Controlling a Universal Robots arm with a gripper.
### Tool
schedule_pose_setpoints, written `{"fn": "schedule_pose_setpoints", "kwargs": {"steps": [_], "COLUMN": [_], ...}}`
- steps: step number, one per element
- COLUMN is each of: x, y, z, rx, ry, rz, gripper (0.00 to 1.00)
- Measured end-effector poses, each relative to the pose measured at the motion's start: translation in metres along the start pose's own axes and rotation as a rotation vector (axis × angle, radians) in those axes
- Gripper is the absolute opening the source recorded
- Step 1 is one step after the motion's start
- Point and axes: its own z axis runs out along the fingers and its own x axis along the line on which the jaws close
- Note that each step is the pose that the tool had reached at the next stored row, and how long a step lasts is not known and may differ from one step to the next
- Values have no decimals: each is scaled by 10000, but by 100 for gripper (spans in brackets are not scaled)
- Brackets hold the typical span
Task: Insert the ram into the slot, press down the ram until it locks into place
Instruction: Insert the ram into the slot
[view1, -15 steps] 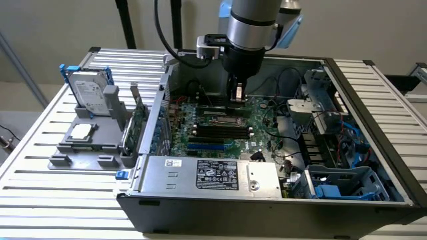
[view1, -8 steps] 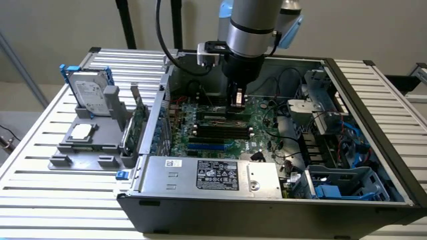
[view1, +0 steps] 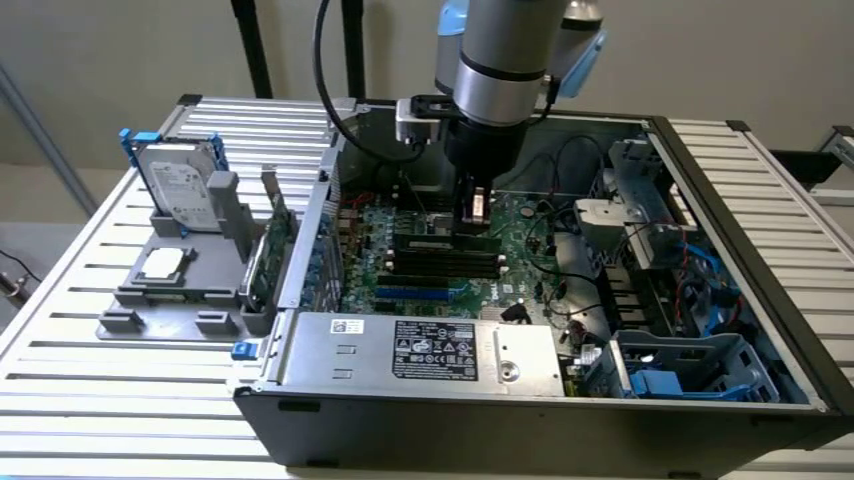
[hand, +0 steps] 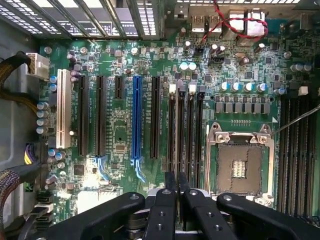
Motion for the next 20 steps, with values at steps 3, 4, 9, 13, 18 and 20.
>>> {"fn": "schedule_pose_setpoints", "kwargs": {"steps": [3,4,9,13,18,20], "x": [-2,-3,-4,-5,-6,-6], "y": [-4,-6,-9,-10,-12,-13], "z": [53,69,96,117,146,153], "rx": [3,3,9,38,83,96], "ry": [38,47,76,93,89,85], "rz": [2,2,16,54,189,250], "gripper": [13,13,13,13,13,13]}}
